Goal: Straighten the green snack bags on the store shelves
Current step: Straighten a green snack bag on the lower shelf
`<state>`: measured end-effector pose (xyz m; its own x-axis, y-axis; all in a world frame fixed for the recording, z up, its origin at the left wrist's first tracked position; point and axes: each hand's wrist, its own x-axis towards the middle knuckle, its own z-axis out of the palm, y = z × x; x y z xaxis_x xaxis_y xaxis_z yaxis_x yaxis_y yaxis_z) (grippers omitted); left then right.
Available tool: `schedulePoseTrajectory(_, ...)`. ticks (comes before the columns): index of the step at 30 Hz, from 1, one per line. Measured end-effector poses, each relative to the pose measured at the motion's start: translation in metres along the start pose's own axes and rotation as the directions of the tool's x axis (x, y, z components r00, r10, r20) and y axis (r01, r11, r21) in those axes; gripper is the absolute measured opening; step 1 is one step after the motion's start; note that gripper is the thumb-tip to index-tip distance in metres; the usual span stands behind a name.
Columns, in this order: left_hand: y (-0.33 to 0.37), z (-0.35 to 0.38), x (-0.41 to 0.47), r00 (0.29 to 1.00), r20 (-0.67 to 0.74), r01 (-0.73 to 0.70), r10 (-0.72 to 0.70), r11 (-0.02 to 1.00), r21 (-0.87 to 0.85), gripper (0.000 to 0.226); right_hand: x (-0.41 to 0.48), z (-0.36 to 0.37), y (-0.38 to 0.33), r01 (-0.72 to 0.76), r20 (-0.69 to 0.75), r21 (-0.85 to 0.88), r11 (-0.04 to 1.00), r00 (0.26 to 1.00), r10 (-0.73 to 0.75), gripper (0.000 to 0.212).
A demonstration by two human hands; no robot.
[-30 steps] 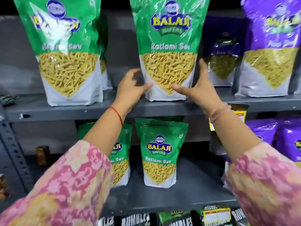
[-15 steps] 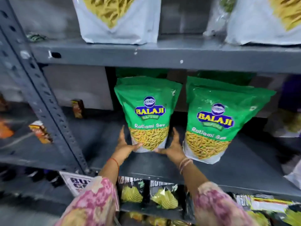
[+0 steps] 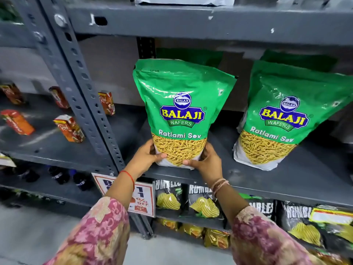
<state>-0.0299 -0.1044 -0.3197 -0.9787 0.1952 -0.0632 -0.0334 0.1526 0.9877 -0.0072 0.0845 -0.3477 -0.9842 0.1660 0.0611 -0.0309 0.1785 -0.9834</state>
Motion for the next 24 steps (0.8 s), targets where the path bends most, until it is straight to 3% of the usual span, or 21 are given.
schedulePoseTrajectory(7, -0.013, -0.004, -0.011, 0.998, 0.034, 0.058, -0.059, 0.998, 0.015, 0.052, -0.018, 0.006, 0.002, 0.000, 0.026, 0.009, 1.000, 1.000, 0.000, 0.058)
schedulePoseTrajectory(10, -0.012, -0.003, -0.016, 0.997, 0.049, 0.062, -0.063, 0.998, 0.007, 0.060, -0.026, 0.005, 0.001, 0.006, 0.051, 0.006, 1.000, 0.999, -0.006, 0.080)
schedulePoseTrajectory(11, -0.013, 0.000, -0.023, 0.999, -0.015, 0.032, -0.033, 0.999, -0.020, 0.063, -0.034, 0.002, 0.002, 0.015, 0.045, -0.014, 1.000, 0.999, -0.014, 0.094)
schedulePoseTrajectory(12, -0.016, 0.003, -0.033, 0.987, -0.163, -0.010, 0.005, 0.999, -0.031, 0.062, -0.045, -0.001, 0.004, 0.024, 0.017, -0.049, 0.999, 1.000, -0.023, 0.103)
schedulePoseTrajectory(13, -0.020, 0.010, -0.048, 0.927, -0.371, -0.065, 0.060, 0.998, -0.002, 0.053, -0.058, -0.008, 0.006, 0.040, -0.038, -0.084, 0.996, 0.998, -0.043, 0.106)
schedulePoseTrajectory(14, -0.024, 0.019, -0.064, 0.821, -0.557, -0.100, 0.127, 0.992, 0.078, 0.039, -0.070, -0.018, 0.010, 0.063, -0.117, -0.116, 0.991, 0.990, -0.077, 0.104)
schedulePoseTrajectory(15, -0.026, 0.033, -0.080, 0.750, -0.637, -0.099, 0.179, 0.982, 0.160, 0.029, -0.079, -0.032, 0.014, 0.083, -0.213, -0.140, 0.987, 0.971, -0.112, 0.100)
schedulePoseTrajectory(16, -0.026, 0.051, -0.093, 0.758, -0.617, -0.093, 0.212, 0.971, 0.220, 0.024, -0.083, -0.051, 0.018, 0.095, -0.316, -0.171, 0.981, 0.938, -0.146, 0.097)
schedulePoseTrajectory(18, -0.023, 0.095, -0.097, 0.883, -0.408, -0.111, 0.231, 0.948, 0.297, 0.019, -0.073, -0.095, 0.026, 0.071, -0.498, -0.224, 0.972, 0.849, -0.177, 0.098)
schedulePoseTrajectory(20, -0.011, 0.138, -0.072, 0.943, -0.216, -0.176, 0.253, 0.930, 0.323, 0.026, -0.049, -0.144, 0.030, -0.002, -0.576, -0.248, 0.969, 0.804, -0.146, 0.105)
schedulePoseTrajectory(24, 0.018, 0.196, 0.024, 0.986, -0.026, -0.163, 0.167, 0.980, 0.112, 0.087, -0.004, -0.198, 0.034, -0.039, -0.315, -0.178, 0.983, 0.949, -0.019, 0.126)
